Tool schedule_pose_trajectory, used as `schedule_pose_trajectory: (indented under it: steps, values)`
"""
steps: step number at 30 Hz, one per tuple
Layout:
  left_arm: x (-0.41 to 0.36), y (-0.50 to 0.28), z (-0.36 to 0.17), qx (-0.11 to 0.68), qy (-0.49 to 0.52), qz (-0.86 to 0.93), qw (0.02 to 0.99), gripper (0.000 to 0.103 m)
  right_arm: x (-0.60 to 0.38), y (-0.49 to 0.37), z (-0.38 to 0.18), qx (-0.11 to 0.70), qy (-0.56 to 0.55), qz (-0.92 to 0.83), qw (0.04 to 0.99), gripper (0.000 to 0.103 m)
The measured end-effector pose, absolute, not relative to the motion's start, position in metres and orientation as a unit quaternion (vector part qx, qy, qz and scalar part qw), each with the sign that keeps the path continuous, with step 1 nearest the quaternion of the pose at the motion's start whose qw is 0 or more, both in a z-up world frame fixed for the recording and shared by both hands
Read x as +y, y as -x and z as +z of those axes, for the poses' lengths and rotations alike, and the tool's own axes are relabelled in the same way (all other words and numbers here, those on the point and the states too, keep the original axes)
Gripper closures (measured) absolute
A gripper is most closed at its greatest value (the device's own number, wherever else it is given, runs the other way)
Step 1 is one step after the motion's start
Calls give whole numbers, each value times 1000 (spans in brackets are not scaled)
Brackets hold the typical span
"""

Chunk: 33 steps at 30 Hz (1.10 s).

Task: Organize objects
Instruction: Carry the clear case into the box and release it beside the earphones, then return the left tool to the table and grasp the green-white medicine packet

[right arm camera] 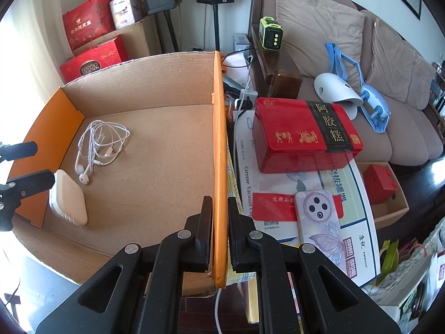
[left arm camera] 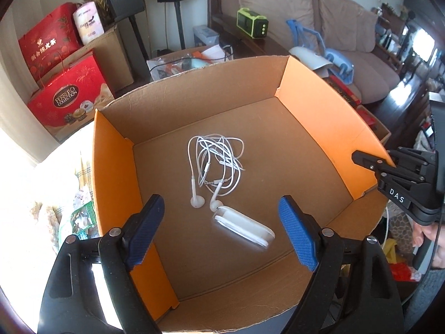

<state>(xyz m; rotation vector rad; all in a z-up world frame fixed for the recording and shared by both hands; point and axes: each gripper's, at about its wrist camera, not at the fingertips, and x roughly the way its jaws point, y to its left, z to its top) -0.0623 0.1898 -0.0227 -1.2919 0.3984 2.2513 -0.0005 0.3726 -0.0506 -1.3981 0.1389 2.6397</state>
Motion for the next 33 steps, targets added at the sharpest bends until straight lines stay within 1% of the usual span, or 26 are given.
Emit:
schedule_pose_trajectory:
  steps: [8,15,21,24,27,33]
  values:
    - [169,65,-18,133,467,838,248,20,371,0,-52,45,467,880,76,94]
    - [133,71,-5,107,453,853,234,20,371,1,-52,45,468,879,77,93]
    - [83,87,9,69,438,874,198,21,372,1,-52,45,468,879,77,93]
    - [53,100,11,54,438,882,165,21,371,1,-52,43,469,879,78,93]
    - [22,112,11,48,433,892,118,21,371,1,-52,43,469,879,78,93]
    - [-36,139,-3,10,447,892,65,21,371,2,-52,43,469,879,78,92]
